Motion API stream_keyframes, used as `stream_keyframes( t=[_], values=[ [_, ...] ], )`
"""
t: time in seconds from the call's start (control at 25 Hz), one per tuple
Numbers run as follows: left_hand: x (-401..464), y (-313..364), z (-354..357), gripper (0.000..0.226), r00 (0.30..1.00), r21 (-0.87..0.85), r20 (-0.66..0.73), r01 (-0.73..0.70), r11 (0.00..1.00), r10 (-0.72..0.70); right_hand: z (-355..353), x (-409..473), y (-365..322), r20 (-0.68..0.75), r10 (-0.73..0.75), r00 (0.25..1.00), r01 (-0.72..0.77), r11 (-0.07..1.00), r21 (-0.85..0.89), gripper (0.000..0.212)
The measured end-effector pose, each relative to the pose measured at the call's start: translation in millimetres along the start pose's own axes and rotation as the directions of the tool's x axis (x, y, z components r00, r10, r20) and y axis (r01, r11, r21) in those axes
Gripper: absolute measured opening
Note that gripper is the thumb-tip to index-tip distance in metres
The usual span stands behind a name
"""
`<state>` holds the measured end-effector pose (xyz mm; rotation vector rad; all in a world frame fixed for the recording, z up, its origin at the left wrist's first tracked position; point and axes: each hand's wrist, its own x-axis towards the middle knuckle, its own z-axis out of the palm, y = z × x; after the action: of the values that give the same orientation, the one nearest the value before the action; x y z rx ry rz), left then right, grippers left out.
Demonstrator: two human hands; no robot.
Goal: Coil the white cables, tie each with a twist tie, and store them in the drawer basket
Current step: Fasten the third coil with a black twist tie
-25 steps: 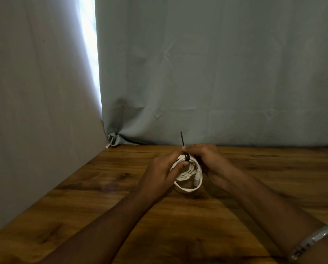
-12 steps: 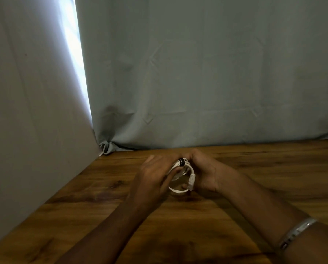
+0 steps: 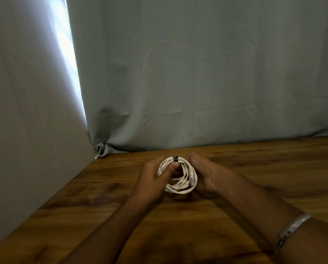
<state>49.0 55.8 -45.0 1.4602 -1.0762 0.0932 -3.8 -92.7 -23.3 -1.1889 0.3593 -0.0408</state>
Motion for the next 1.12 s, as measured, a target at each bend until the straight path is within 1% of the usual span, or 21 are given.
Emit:
stream_keyframes(
  t=[0.08,0.16,0.2,0.24,0.28,0.32,0.36,0.4,0.44,0.48,0.52,0.56,0.64,0.72,0.8,0.84,0.96,1.04,1.12],
  values=[
    [0.5,-2.6,-1.6,0.017,0.999,-0.069,0.022,0.046,0.997,-0.045,0.6,0.0,1.0,-0.034,-0.026,0.999,0.024,0.997,-0.072,0.042],
    [2.1,-8.0,-3.8,0.015,0.996,-0.1,0.028,0.082,0.992,-0.079,5.1,-1.2,2.9,-0.13,-0.096,0.987,0.061,0.967,-0.248,0.039],
    [3.1,-11.7,-4.8,0.014,0.995,-0.106,0.023,0.095,0.99,-0.093,7.9,-2.4,4.0,-0.176,-0.181,0.968,0.112,0.933,-0.343,0.034],
    [4.0,-14.5,-6.5,0.015,0.994,-0.115,0.015,0.111,0.987,-0.11,9.5,-3.2,4.7,-0.203,-0.309,0.929,0.201,0.884,-0.422,0.029],
    [5.3,-17.1,-8.3,0.016,0.992,-0.129,0.007,0.129,0.983,-0.129,9.1,-3.4,3.9,-0.205,-0.501,0.841,0.35,0.792,-0.5,0.03],
    [6.3,-17.6,-10.8,0.017,0.989,-0.154,0.002,0.147,0.977,-0.149,6.9,-5.4,1.1,-0.138,-0.702,0.699,0.516,0.628,-0.582,0.029],
    [7.4,-18.1,-13.7,0.018,0.986,-0.178,-0.003,0.163,0.97,-0.167,5.6,-10.1,-2.6,0.006,-0.846,0.533,0.639,0.398,-0.659,0.022],
    [8.0,-18.7,-17.1,0.018,0.984,-0.195,-0.007,0.173,0.965,-0.178,4.9,-14.4,-5.7,0.189,-0.89,0.414,0.694,0.175,-0.698,0.012],
    [8.6,-19.9,-19.9,0.017,0.982,-0.201,-0.011,0.181,0.963,-0.187,3.5,-15.4,-7.4,0.358,-0.862,0.358,0.701,-0.006,-0.713,0.009],
    [8.6,-21.4,-22.3,0.017,0.98,-0.203,-0.013,0.192,0.96,-0.198,1.3,-14.1,-6.9,0.476,-0.807,0.349,0.676,-0.135,-0.725,0.011],
    [8.8,-22.5,-23.9,0.018,0.976,-0.203,-0.009,0.209,0.957,-0.215,0.4,-12.6,-5.0,0.545,-0.754,0.367,0.634,-0.226,-0.74,0.014],
    [9.3,-24.5,-24.9,0.019,0.973,-0.203,-0.001,0.226,0.953,-0.231,-1.1,-10.5,-2.2,0.587,-0.716,0.378,0.585,-0.307,-0.751,0.019],
    [10.6,-27.2,-26.1,0.018,0.968,-0.208,0.016,0.25,0.946,-0.252,-2.0,-10.5,0.6,0.663,-0.66,0.353,0.489,-0.474,-0.732,0.023],
    [11.7,-26.8,-26.1,0.017,0.968,-0.223,0.013,0.248,0.943,-0.252,0.0,-12.9,-0.2,0.723,-0.603,0.337,0.406,-0.6,-0.689,0.023],
    [13.0,-25.6,-26.8,0.016,0.972,-0.231,0.006,0.23,0.945,-0.235,3.8,-14.2,-2.0,0.761,-0.568,0.313,0.331,-0.686,-0.648,0.022],
    [13.9,-24.5,-27.5,0.016,0.975,-0.228,-0.001,0.214,0.95,-0.22,5.5,-14.6,-2.4,0.775,-0.562,0.29,0.292,-0.719,-0.631,0.02],
    [15.7,-24.0,-29.8,0.014,0.976,-0.223,-0.033,0.204,0.953,-0.216,8.1,-16.1,-1.5,0.8,-0.557,0.222,0.191,-0.78,-0.596,0.016],
    [15.5,-22.9,-29.2,0.015,0.967,-0.269,-0.016,0.242,0.932,-0.256,10.0,-17.1,-0.6,0.837,-0.514,0.186,0.174,-0.821,-0.543,0.011],
    [14.6,-24.1,-28.2,0.019,0.96,-0.309,0.012,0.27,0.912,-0.28,12.4,-17.0,0.5,0.871,-0.456,0.182,0.198,-0.851,-0.487,0.006]
  ],
)
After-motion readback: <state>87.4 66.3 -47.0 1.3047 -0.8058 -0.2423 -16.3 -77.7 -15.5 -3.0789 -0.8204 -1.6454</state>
